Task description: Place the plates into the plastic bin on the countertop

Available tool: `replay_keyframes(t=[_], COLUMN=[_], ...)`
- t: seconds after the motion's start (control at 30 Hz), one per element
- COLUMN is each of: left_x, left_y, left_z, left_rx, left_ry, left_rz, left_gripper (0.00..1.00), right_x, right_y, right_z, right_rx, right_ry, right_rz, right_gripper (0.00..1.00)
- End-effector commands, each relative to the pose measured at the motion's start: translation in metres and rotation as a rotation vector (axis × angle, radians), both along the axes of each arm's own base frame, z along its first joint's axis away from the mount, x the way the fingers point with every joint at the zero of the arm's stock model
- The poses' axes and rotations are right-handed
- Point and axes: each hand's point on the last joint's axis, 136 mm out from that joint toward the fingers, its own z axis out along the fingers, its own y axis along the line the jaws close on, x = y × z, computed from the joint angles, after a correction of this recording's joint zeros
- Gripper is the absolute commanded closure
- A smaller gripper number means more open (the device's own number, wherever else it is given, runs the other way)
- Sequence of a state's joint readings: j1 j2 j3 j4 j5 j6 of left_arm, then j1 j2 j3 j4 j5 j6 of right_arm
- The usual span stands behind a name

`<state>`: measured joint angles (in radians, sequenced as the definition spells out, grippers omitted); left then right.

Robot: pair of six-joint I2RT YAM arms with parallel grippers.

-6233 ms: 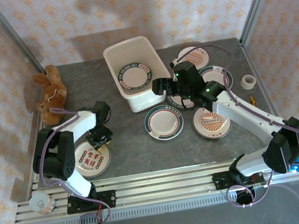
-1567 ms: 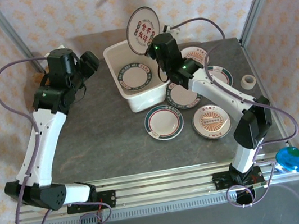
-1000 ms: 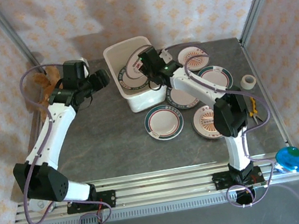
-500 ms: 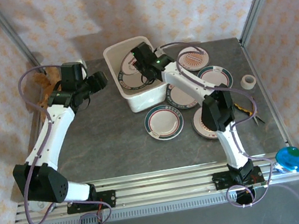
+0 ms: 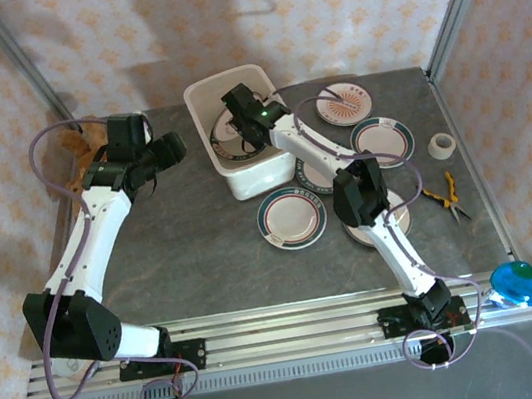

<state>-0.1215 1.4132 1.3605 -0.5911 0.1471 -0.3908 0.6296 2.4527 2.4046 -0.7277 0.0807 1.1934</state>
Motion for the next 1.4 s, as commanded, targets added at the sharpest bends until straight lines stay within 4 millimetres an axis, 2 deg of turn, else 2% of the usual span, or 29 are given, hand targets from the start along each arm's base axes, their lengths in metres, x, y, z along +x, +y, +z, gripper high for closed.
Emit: replay_keyframes(t=[0.0,0.13,0.33,0.43,0.6,0.8,1.0,1.1,1.37], left_x=[-0.008,-0.012,-0.015,-0.017,-0.023,-0.027,-0.03,-0.034,-0.049], left_y=[0.01,0.014,0.015,0.015,0.016,0.014,0.007,0.002,-0.008], left_z=[0.0,-0.004,-0.01,-0.014,-0.018,-0.023,-0.032,-0.04,-0.062], left_rx=[0.042,0.052,0.056,0.052,0.052,0.04,0.01,-0.02,-0.099], left_ry=[0.02,0.031,0.053,0.064,0.073,0.082,0.1,0.113,0.132], left_rz=[0.023,0.04,0.043,0.043,0.045,0.04,0.011,0.002,-0.015], left_gripper=[0.26,0.25,0.25,0.24,0.25,0.25,0.24,0.24,0.24], right_x=[0.0,-0.004,-0.005,-0.003,-0.004,0.0,0.003,-0.001,-0.015], right_y=[0.003,0.007,0.004,0.005,0.007,0.01,0.006,0.003,0.004], right_z=[0.002,-0.018,-0.032,-0.039,-0.042,-0.025,0.018,0.034,0.048], right_rx=[0.015,0.03,0.02,0.028,0.044,0.072,0.051,0.034,0.015], right_ry=[-0.001,0.054,0.077,0.087,0.102,0.081,-0.006,-0.028,-0.029], right_rz=[-0.031,-0.037,-0.059,-0.06,-0.054,-0.024,0.021,0.048,0.152], right_gripper=[1.0,1.0,1.0,0.92,0.68,0.42,0.01,0.01,0.01])
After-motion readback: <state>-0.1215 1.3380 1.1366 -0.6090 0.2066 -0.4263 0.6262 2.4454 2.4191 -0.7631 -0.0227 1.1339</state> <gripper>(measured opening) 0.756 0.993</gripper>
